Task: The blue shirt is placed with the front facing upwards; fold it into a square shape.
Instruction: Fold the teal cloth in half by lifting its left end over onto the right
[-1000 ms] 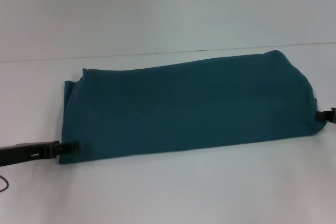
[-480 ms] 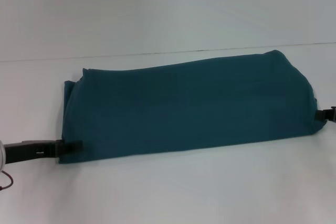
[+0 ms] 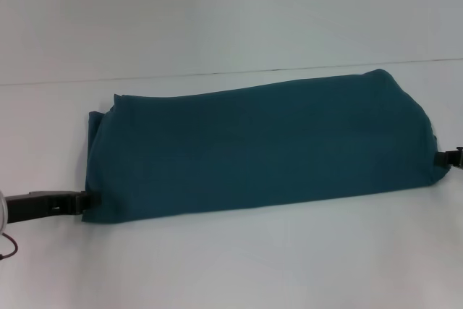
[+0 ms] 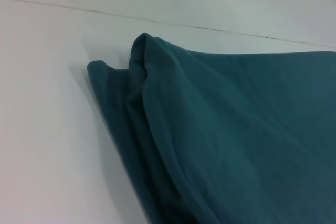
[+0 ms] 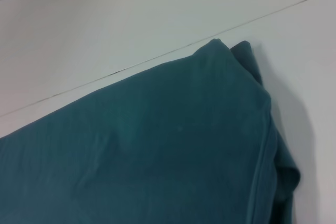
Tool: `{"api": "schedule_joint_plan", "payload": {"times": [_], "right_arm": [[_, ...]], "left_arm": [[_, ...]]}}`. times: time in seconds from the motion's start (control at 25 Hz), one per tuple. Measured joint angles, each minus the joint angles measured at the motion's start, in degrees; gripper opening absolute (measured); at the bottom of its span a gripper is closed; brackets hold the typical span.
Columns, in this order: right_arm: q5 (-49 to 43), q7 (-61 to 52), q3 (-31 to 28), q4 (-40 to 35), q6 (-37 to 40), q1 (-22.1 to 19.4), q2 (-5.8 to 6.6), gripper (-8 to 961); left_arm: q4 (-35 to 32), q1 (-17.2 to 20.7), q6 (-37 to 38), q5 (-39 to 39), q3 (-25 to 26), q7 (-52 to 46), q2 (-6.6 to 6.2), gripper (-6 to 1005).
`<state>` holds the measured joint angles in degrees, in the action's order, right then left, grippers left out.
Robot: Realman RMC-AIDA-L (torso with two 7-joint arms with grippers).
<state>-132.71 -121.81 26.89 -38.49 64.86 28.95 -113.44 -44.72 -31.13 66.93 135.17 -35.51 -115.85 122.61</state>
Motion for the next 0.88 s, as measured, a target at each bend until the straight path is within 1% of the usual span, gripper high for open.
{"api": "schedule_joint_plan", "payload": {"times": [0.04, 0.24, 0.4, 0.6, 0.88], "right_arm": [[0.0, 0.0, 0.0, 0.0, 0.0, 0.0, 0.0, 0], [0.1, 0.0, 0.0, 0.0, 0.0, -0.1, 0.04, 0], [1.4, 0.2, 0.0, 0.0, 0.7, -0.6, 0.36, 0], [3.1, 0.7, -0.2, -0.8, 2.8, -1.2, 0.69, -1], [3.2, 0.7, -0.3, -1.6, 2.9, -1.3, 0.62, 0]], "left_arm": [[0.0, -0.1, 0.0, 0.0, 0.0, 0.0, 0.0, 123], [-0.1, -0.2, 0.0, 0.0, 0.0, -0.1, 0.0, 54], [-1.5, -0.2, 0.4, 0.0, 0.1, -0.7, 0.0, -2], [-3.6, -0.2, 1.5, -0.1, 0.0, -1.6, 0.0, -2], [-5.1, -0.3, 2.6, -0.2, 0.0, -2.2, 0.0, -1]]}}
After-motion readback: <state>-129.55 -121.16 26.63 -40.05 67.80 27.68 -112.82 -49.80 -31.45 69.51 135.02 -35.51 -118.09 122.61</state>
